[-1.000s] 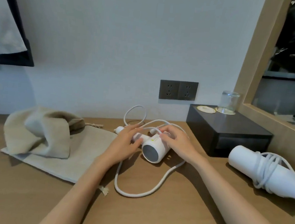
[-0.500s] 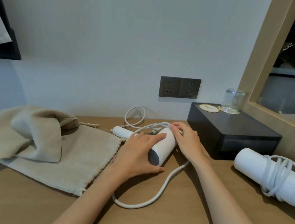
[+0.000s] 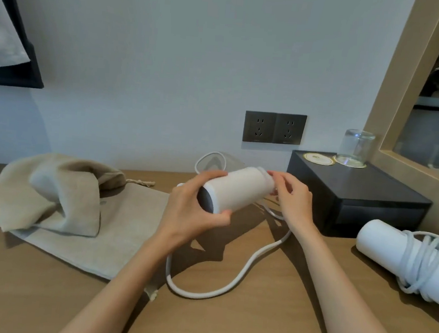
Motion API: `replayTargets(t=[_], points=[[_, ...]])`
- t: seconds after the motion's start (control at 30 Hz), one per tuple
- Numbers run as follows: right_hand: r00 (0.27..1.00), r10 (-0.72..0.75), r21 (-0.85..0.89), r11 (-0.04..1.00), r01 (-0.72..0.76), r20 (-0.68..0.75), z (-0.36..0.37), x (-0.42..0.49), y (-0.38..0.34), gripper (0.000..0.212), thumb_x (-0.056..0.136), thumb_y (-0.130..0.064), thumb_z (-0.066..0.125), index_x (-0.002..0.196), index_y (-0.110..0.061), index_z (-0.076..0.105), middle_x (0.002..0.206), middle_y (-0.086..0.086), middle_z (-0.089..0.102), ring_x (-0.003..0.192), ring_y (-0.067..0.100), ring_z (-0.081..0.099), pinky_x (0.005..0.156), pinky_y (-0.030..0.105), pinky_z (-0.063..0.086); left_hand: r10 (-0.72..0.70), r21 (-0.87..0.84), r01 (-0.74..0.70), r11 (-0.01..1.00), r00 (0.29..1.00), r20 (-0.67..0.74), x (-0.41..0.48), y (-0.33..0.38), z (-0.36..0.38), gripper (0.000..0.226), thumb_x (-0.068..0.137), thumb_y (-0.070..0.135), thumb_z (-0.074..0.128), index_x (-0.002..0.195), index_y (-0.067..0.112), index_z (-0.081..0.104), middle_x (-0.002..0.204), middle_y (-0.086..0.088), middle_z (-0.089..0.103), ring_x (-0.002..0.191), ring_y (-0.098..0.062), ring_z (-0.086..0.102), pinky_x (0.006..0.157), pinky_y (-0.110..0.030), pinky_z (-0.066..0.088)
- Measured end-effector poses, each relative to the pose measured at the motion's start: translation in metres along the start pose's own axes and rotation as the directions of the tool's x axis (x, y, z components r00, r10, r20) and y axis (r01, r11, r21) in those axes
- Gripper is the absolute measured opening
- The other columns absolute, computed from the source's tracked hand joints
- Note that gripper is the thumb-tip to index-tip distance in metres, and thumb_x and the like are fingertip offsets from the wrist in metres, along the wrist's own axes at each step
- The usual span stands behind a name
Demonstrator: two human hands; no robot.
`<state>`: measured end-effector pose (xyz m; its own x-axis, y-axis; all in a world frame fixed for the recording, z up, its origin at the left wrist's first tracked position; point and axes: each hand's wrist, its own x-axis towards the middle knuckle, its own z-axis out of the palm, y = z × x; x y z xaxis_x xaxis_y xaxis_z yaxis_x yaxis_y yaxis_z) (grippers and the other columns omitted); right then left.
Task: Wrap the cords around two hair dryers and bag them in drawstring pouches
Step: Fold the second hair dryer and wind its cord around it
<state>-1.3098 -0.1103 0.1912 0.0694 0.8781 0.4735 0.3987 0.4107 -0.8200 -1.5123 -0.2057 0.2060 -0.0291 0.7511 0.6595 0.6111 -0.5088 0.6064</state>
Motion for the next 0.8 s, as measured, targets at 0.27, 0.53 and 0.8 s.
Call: replayTargets(t=[0.27, 0.53, 0.8], points=[[0.97, -0.181, 0.106, 0.98, 0.165, 0.164, 0.016, -0.016, -0.035, 0.026, 0.094, -0.033, 0.055, 0.117, -0.045, 0.053, 0.124, -0.026, 0.048, 0.112, -0.011, 0.043, 0.087, 0.007, 0.032, -0.367, -0.634, 0.183, 0.752, 0.914, -0.172, 0.019, 0.004, -0.038, 0.061, 0.053, 0.041, 0.07, 0.112, 0.031, 0.059, 0.111, 0.003, 0.061, 0.104, -0.02, 0.061, 0.075, -0.043, 0.058], [0.88, -0.303, -0.023, 0.942, 0.334, 0.365, 0.037, -0.034, -0.04, 0.044, 0.088, -0.041, 0.061, 0.121, -0.057, 0.037, 0.113, -0.045, 0.036, 0.107, -0.022, 0.04, 0.085, 0.008, 0.035, -0.563, -0.977, 0.161, 0.139, 0.825, 0.056, 0.02, 0.011, -0.037, 0.071, 0.044, 0.03, 0.074, 0.109, 0.009, 0.055, 0.1, -0.012, 0.065, 0.082, -0.021, 0.071, 0.062, -0.032, 0.058], [0.889, -0.213, -0.423, 0.818, 0.389, 0.404, 0.028, -0.038, -0.036, 0.034, 0.089, -0.038, 0.061, 0.119, -0.026, 0.049, 0.109, -0.009, 0.059, 0.097, 0.01, 0.058, 0.081, 0.033, 0.053, -0.546, -0.972, 0.22, 0.083, 0.826, 0.141, 0.018, 0.01, -0.032, 0.063, 0.056, 0.025, 0.075, 0.114, 0.009, 0.054, 0.1, -0.011, 0.068, 0.086, -0.023, 0.07, 0.062, -0.032, 0.058]])
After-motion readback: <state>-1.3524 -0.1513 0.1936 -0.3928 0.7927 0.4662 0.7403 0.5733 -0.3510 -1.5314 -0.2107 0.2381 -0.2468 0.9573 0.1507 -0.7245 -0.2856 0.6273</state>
